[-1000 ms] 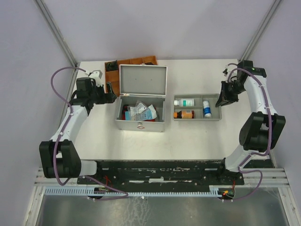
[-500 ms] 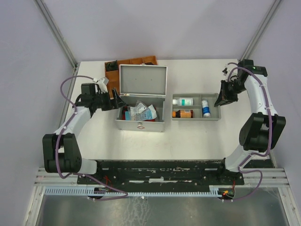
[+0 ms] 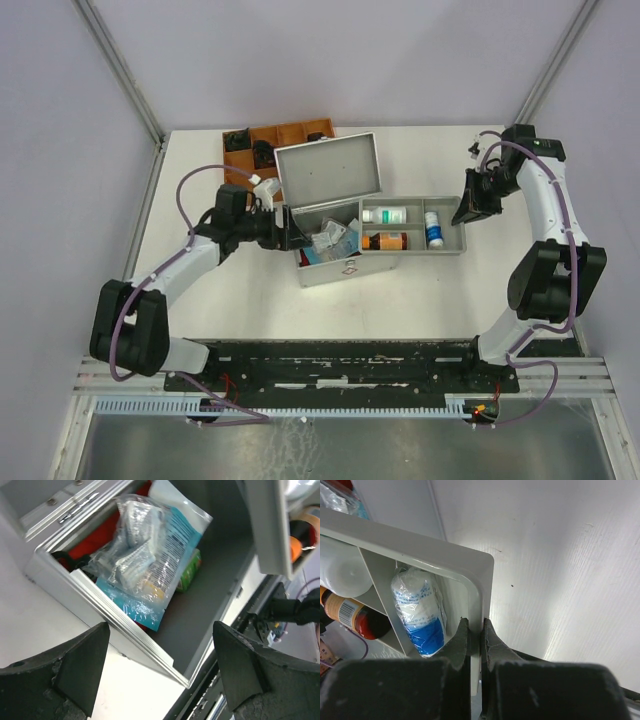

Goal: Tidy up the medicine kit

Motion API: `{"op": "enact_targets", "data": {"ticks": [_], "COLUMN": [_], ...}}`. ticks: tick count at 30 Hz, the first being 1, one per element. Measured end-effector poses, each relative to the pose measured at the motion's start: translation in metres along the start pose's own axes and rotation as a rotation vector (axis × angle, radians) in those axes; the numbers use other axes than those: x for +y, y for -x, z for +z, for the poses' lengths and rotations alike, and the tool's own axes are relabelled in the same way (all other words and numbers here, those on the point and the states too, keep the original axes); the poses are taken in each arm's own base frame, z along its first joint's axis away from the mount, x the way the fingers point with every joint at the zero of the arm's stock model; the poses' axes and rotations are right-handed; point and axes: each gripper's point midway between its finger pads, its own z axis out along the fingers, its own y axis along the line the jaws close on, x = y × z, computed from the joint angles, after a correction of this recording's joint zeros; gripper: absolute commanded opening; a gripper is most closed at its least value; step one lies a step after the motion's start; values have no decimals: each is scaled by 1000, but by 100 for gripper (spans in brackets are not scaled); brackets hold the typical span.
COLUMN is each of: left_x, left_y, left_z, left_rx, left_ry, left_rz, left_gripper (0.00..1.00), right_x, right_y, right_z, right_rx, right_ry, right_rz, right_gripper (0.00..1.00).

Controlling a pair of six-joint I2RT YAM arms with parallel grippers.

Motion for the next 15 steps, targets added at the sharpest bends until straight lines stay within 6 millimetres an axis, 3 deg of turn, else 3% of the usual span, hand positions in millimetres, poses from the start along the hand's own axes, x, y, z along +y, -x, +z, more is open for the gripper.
{"op": "enact_targets", "data": {"ticks": [5,15], "left_x": [-33,-42], "left_y": [-5,-5], "left_z": [13,13], "left_rx": [33,38], "left_ry": [-102,-140], "left_rz": [43,65], "left_gripper": [93,96], "right_x": [3,14], "right_y": [3,7], "right_z": [-3,-6], "right_rx": [-12,-24], "right_ry": [7,43], "right_rz": [-6,-16], "right_gripper": [1,1]}}
